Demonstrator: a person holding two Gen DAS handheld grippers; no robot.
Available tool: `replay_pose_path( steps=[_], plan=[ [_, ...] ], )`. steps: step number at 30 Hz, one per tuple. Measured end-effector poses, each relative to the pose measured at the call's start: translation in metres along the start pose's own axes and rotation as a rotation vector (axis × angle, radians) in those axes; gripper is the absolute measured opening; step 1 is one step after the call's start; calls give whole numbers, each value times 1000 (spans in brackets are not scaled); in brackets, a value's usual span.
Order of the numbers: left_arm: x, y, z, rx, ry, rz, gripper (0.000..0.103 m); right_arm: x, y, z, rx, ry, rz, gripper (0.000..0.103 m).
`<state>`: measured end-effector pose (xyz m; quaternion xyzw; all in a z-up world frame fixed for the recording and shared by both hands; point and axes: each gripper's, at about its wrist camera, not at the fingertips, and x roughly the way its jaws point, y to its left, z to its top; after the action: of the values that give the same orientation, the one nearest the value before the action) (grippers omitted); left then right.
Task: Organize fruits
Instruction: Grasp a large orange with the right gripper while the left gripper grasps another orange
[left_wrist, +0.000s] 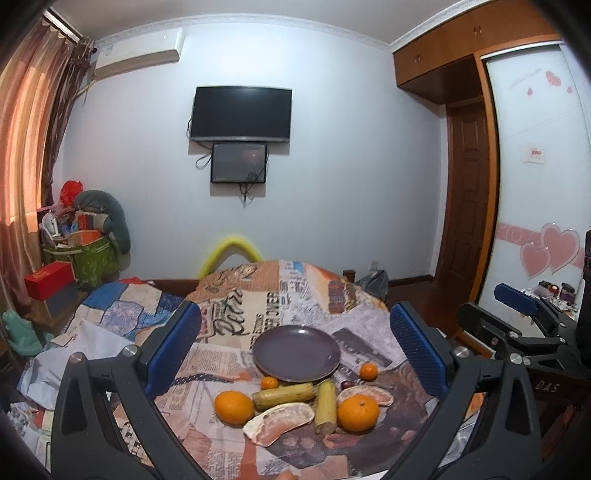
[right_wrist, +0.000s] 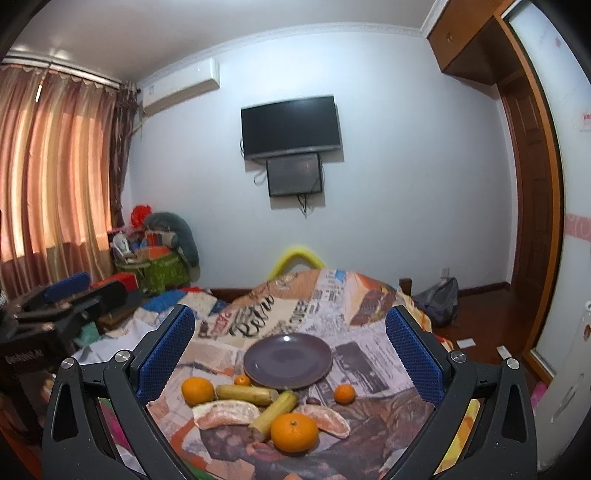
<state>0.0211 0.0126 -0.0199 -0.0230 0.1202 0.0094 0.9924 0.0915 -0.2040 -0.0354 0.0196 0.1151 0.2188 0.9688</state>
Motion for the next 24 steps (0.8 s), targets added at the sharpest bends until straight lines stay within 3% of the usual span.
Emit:
replay_pose_path(
  steps=[10,15,18,24],
  plan=[
    [48,31,-35,0,165,61,102,59,-15,-49,-2,256,-3,103],
    [74,44,-55,-3,251,91,93,87,-22,-79,12,398,11,101],
    [91,54,-68,-4,314,90,80,99,-25,-94,29,474,32,96],
    [119,75,-94,-66,427,70,77,117,-26,-115,42,561,64,91]
  ],
)
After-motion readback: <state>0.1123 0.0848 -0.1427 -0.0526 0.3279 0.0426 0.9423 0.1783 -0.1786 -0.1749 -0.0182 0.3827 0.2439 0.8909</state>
